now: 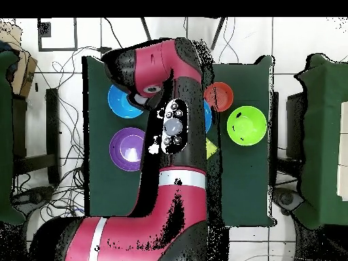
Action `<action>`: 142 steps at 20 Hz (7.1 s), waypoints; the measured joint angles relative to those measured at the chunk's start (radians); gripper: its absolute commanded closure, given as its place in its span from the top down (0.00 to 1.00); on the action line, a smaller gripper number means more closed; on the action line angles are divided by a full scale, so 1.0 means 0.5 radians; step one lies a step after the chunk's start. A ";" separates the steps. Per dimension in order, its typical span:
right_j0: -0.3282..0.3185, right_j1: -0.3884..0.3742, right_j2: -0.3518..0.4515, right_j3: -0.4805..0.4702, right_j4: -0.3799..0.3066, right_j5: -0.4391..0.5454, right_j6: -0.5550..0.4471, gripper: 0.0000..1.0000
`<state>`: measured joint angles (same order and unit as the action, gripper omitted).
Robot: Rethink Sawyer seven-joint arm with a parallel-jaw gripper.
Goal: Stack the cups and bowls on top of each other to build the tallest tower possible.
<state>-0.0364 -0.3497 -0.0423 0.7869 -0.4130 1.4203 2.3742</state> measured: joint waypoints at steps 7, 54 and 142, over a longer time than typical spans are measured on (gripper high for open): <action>0.003 0.000 -0.021 0.000 0.015 0.000 0.000 0.00; 0.033 0.043 -0.029 -0.001 0.085 0.000 0.000 0.00; 0.052 -0.070 -0.046 -0.455 0.187 0.425 0.000 1.00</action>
<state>-0.0104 -0.3849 -0.0652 0.5597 -0.3195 1.6326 2.3742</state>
